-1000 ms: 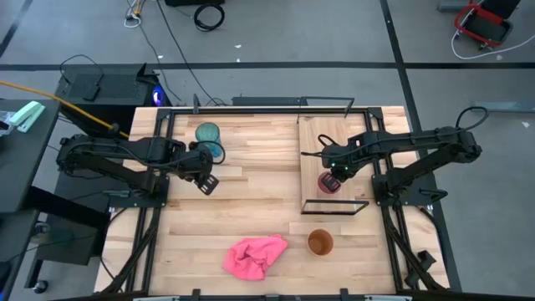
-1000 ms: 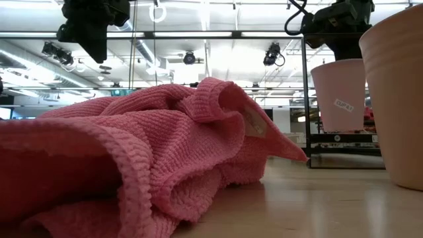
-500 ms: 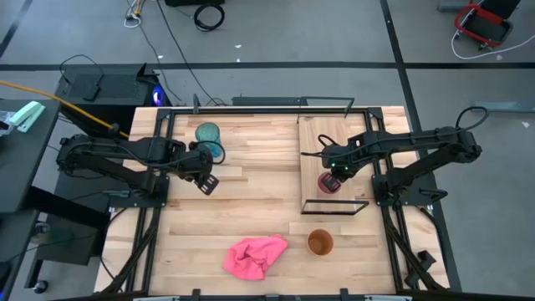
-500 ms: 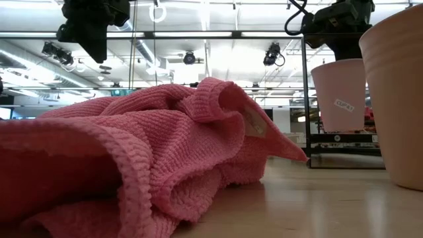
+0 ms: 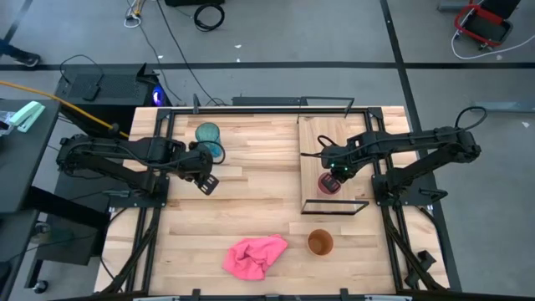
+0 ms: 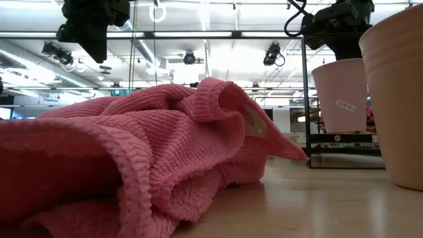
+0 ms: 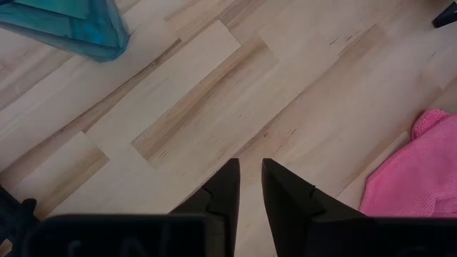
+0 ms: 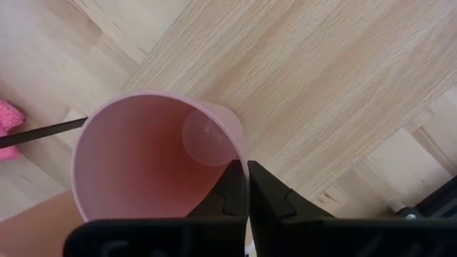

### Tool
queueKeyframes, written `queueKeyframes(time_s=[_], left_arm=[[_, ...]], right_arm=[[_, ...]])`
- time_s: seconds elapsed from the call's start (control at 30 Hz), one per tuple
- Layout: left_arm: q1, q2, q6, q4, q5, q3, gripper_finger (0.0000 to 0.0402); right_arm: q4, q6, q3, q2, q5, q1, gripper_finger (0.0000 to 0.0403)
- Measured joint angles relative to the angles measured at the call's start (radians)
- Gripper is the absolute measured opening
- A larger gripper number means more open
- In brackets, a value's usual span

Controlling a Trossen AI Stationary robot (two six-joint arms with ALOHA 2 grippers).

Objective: Stack small to large cups/mugs on shelf
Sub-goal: Put the pink cup on the shelf, then put the orange cup on the shelf

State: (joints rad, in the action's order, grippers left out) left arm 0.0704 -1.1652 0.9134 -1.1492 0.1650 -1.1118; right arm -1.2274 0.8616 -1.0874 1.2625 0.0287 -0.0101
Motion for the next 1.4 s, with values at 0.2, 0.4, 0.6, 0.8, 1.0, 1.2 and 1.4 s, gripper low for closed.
queueKeyframes(time_s=[0.2,0.4,0.6,0.8,1.0,1.2,1.4], left_arm=[[0.000,0.000,0.000,0.000,0.000,0.000,0.0068],[0.000,0.000,0.000,0.000,0.000,0.000,0.0062],[0.000,0.000,0.000,0.000,0.000,0.000,0.0066],[0.000,0.000,0.000,0.000,0.000,0.000,0.0071],[0.000,0.000,0.000,0.001,0.000,0.000,0.0064],[0.000,0.000,0.000,0.002,0.000,0.000,0.0063],[0.000,0.000,0.000,0.002,0.000,0.000,0.0068]], right_arm=[[0.000,0.000,0.000,0.000,-0.014,0.000,0.0035],[-0.001,0.000,0.000,0.000,-0.015,0.000,0.0059],[-0.001,0.010,0.000,-0.006,-0.010,0.001,0.0073],[-0.045,0.011,-0.077,-0.035,-0.005,0.007,0.0082],[-0.090,0.067,-0.250,-0.085,-0.005,0.021,0.0085],[-0.084,0.222,-0.429,-0.121,-0.066,-0.076,0.0085],[-0.082,0.355,-0.477,-0.108,-0.027,-0.323,0.0085]])
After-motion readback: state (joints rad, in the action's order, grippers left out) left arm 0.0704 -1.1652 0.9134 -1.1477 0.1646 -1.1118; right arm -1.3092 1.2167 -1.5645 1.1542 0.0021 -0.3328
